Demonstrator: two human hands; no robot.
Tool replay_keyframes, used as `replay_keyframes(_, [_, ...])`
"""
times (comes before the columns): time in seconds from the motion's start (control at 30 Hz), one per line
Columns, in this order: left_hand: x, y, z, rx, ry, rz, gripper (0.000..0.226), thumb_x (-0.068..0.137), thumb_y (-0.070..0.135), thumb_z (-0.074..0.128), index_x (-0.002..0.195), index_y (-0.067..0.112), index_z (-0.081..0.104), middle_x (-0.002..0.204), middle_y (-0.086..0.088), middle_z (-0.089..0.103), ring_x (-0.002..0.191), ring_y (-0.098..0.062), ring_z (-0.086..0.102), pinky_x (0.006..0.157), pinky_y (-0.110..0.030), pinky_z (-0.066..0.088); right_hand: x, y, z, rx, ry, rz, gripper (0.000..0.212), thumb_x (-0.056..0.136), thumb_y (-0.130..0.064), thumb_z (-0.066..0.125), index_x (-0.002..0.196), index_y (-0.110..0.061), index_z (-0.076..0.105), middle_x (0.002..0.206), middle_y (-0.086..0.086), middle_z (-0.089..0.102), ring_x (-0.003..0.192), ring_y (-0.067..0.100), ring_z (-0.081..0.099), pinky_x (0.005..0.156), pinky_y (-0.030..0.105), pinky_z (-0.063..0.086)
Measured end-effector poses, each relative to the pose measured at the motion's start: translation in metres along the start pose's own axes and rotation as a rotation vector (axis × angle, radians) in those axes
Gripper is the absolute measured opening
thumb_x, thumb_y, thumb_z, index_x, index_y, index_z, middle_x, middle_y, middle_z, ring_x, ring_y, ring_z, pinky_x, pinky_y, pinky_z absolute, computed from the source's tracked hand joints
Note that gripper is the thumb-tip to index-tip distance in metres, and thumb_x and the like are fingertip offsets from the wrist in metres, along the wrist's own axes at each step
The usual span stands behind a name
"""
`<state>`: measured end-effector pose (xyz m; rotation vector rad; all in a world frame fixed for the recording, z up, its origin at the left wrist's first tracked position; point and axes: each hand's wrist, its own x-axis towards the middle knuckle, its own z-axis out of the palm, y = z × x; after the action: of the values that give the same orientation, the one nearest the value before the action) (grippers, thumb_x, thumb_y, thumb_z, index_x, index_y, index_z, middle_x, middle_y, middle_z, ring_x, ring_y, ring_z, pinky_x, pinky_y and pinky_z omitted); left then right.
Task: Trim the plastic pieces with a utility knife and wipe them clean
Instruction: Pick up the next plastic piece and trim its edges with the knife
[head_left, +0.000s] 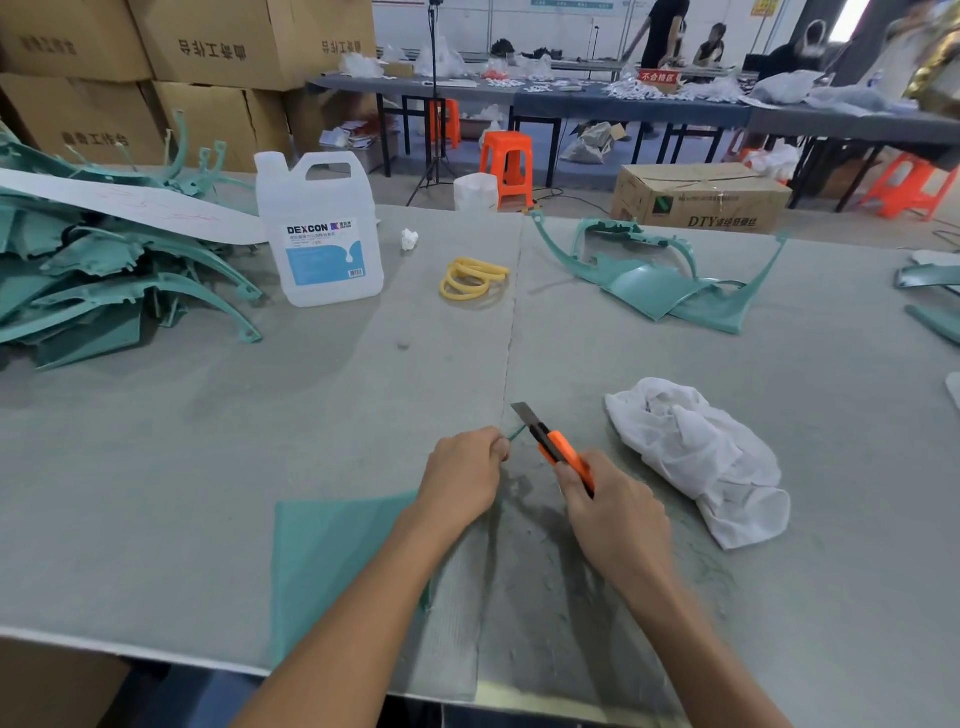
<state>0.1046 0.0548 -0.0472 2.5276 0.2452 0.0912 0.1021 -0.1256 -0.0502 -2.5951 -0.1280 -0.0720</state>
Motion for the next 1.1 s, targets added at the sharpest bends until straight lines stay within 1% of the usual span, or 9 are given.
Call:
replay_keyframes(0.17, [-0.001,-0.002,0.000,-0.025,0.019,0.024,0.029,0.105,0.025,0.038,0.097,0.019,0.066,0.102,-0.004,0.070,0.096,-0.029,0.060,0.081,-0.038,0.046,0.007,0.000,0.000,0.019,0.001,0.071,0.033,0.101,-0.058,0.041,0.098,-0.030,0.058,0.079,-0.003,0.061,0.079,0.027,0.057,0.069,0.038,0.042])
replay_keyframes(0.3, [-0.004,0.000,0.000,-0.056,0.098,0.037,0.031,0.105,0.026,0.041,0.087,0.014,0.064,0.086,-0.004,0.068,0.081,-0.025,0.058,0.073,-0.040,0.045,0.007,0.000,0.000,0.024,-0.009,0.054,0.032,0.101,-0.059,0.041,0.096,-0.032,0.057,0.078,-0.006,0.061,0.078,0.024,0.057,0.067,0.037,0.043])
replay_keyframes(0.4, [-0.009,0.000,0.001,-0.084,0.147,0.058,0.037,0.105,0.027,0.046,0.074,0.011,0.058,0.069,-0.002,0.058,0.069,-0.022,0.052,0.060,-0.037,0.033,0.005,0.002,-0.002,0.055,0.009,0.042,0.030,0.101,-0.057,0.042,0.092,-0.032,0.055,0.072,-0.010,0.060,0.069,0.014,0.055,0.060,0.034,0.039])
replay_keyframes(0.47, [-0.010,0.000,-0.003,-0.112,0.148,0.073,0.037,0.104,0.027,0.048,0.070,0.013,0.056,0.065,0.003,0.053,0.069,-0.020,0.049,0.062,-0.034,0.027,0.003,0.001,-0.003,0.079,0.014,0.033,0.030,0.101,-0.056,0.043,0.089,-0.031,0.053,0.070,-0.010,0.060,0.067,0.009,0.053,0.058,0.033,0.038])
replay_keyframes(0.57, [-0.009,-0.001,-0.014,-0.103,0.104,0.086,0.027,0.102,0.033,0.052,0.091,0.016,0.069,0.085,0.002,0.062,0.089,-0.021,0.057,0.073,-0.032,0.037,-0.005,0.001,-0.005,0.113,0.054,0.022,0.026,0.101,-0.054,0.044,0.092,-0.031,0.053,0.066,-0.008,0.059,0.064,0.007,0.053,0.057,0.033,0.039])
replay_keyframes(0.67, [-0.009,-0.010,-0.023,0.003,0.040,0.050,0.034,0.100,0.040,0.049,0.096,0.010,0.065,0.102,-0.010,0.063,0.104,-0.031,0.059,0.088,-0.039,0.046,-0.018,0.002,-0.006,0.125,0.122,-0.011,0.020,0.099,-0.054,0.043,0.100,-0.035,0.051,0.063,-0.009,0.058,0.062,0.010,0.056,0.056,0.033,0.040])
replay_keyframes(0.77, [-0.013,-0.017,-0.021,0.093,-0.010,0.049,0.034,0.105,0.039,0.038,0.084,0.014,0.047,0.094,-0.016,0.060,0.096,-0.039,0.058,0.082,-0.044,0.045,-0.034,-0.002,-0.001,0.122,0.171,-0.105,0.019,0.097,-0.049,0.047,0.115,-0.044,0.050,0.070,-0.015,0.058,0.071,0.017,0.061,0.061,0.035,0.044])
replay_keyframes(0.9, [-0.019,-0.019,-0.014,0.001,0.025,-0.003,0.035,0.108,0.037,0.031,0.089,0.011,0.045,0.095,-0.018,0.064,0.093,-0.039,0.057,0.082,-0.046,0.044,-0.043,-0.009,0.006,0.144,0.257,-0.200,0.035,0.096,-0.039,0.060,0.128,-0.049,0.049,0.089,-0.024,0.054,0.082,0.013,0.063,0.063,0.034,0.045])
replay_keyframes(1.1, [-0.016,-0.019,-0.010,0.059,0.023,-0.005,0.033,0.109,0.037,0.028,0.088,0.015,0.040,0.099,-0.020,0.066,0.096,-0.041,0.058,0.082,-0.044,0.042,-0.038,-0.009,0.007,0.067,0.290,-0.322,0.035,0.096,-0.036,0.062,0.129,-0.045,0.057,0.097,-0.013,0.068,0.088,0.016,0.065,0.060,0.037,0.053])
